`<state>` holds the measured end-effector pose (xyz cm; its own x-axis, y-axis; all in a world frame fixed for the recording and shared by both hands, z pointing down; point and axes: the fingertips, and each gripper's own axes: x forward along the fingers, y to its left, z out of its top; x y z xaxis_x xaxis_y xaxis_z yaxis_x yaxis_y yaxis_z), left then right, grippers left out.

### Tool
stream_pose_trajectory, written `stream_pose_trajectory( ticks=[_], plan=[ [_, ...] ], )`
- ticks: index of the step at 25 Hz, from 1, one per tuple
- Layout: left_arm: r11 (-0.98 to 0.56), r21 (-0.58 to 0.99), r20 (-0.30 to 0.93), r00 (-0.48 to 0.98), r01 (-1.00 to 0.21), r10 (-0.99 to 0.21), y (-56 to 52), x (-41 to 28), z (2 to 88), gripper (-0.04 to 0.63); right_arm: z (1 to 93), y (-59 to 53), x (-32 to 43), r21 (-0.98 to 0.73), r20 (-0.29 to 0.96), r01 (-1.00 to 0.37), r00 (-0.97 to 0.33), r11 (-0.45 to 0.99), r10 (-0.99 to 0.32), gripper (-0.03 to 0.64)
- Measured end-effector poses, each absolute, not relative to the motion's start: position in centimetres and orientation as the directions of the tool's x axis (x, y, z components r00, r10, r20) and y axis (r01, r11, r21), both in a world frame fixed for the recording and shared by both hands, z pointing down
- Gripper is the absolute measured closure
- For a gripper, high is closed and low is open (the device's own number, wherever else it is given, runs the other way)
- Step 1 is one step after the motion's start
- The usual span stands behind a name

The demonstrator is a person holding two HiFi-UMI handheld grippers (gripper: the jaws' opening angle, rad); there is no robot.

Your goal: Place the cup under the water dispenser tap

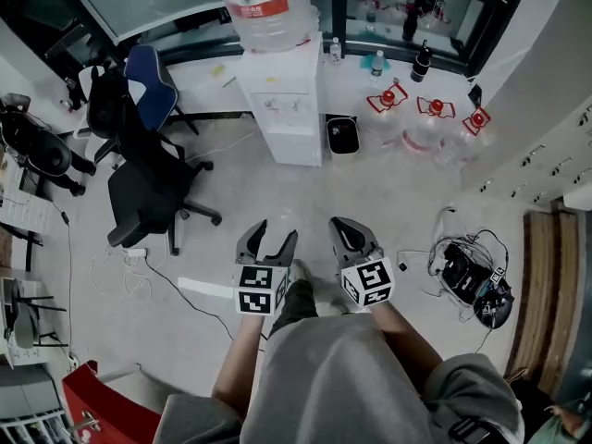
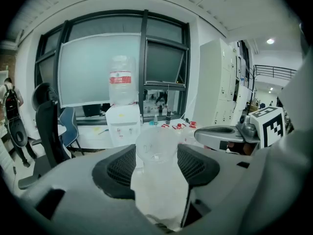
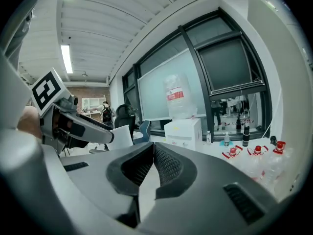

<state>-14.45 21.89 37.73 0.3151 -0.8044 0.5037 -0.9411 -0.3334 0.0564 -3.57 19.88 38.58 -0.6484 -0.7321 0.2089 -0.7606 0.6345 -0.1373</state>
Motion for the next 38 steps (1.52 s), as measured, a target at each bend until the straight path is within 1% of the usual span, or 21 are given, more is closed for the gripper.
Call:
stream_pose_trajectory(
  ticks=[10, 18, 27, 38],
  plan=[
    [-0.434, 0.073, 0.496, 0.411, -0.898, -0.765, 13.2, -19.5, 37.5, 0.327, 38.5, 12.5, -8.8, -0.125, 0.237, -0.828, -0.559, 0.546, -0.794, 0.606],
    [-0.49, 0.108, 0.502, 0.473, -0.865, -0.724, 8.7, -22.4, 38.7, 0.327, 39.3, 8.6, -12.6, -0.114, 0.262, -0.856, -0.516, 0.505, -0.816, 0.606],
    [-0.526, 0.131, 0.525, 0.509, -0.84, -0.682, 3.5, -22.6, 40.6, 0.327, 40.5, 4.6, -12.3, -0.125, 0.299, -0.892, -0.451, 0.435, -0.841, 0.606],
    [-0.523, 0.127, 0.588, 0.489, -0.843, -0.644, -5.1, -20.0, 43.9, 0.327, 43.6, -4.3, -10.2, -0.144, 0.344, -0.896, -0.444, 0.421, -0.827, 0.606]
  ],
)
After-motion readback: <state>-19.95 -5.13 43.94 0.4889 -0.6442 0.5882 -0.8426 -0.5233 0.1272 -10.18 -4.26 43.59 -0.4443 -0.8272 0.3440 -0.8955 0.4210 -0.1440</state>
